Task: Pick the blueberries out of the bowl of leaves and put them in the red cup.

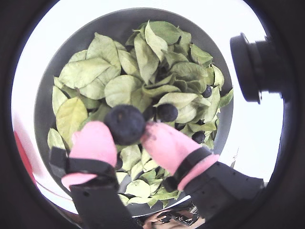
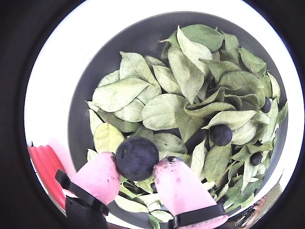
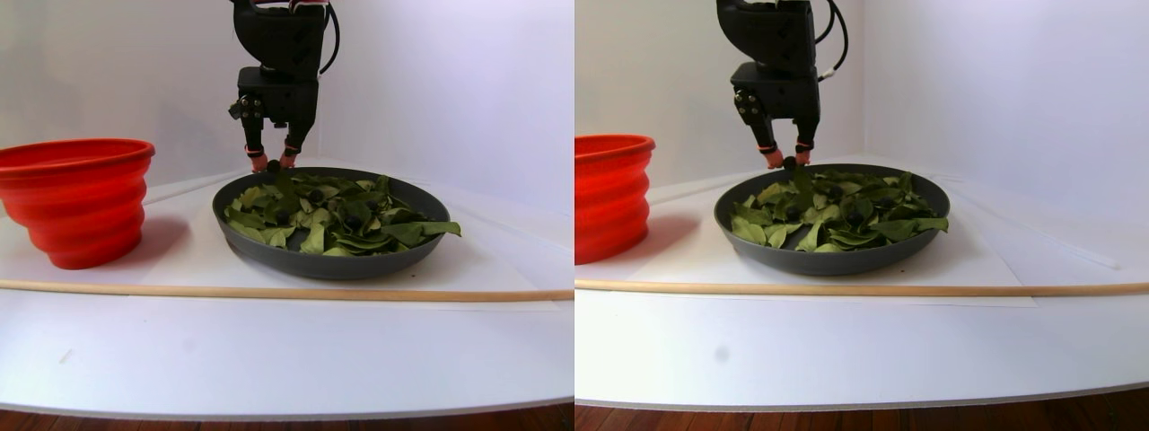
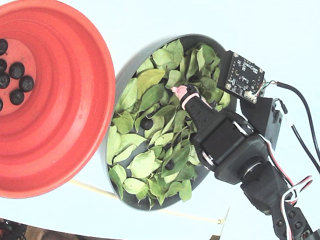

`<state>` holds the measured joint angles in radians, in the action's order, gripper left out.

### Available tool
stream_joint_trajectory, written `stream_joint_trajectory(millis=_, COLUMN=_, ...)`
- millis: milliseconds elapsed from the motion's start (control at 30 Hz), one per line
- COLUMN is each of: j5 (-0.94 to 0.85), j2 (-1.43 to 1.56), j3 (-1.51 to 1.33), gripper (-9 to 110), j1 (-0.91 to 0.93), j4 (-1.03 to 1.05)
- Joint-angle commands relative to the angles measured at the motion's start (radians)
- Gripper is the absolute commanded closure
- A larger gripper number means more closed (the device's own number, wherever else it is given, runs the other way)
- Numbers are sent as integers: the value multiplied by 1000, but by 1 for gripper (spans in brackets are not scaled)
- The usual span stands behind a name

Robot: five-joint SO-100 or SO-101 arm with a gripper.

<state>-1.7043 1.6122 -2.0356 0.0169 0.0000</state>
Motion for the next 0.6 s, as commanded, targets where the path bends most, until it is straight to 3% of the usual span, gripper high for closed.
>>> stream_joint_trajectory(millis=0, j5=3, j2=135, j3=2, gripper=89, j1=-12, j4=20)
stream_joint_trajectory(millis=567, j5=32, j2=258, j3=-41, gripper=89, j1=-84, j4=129)
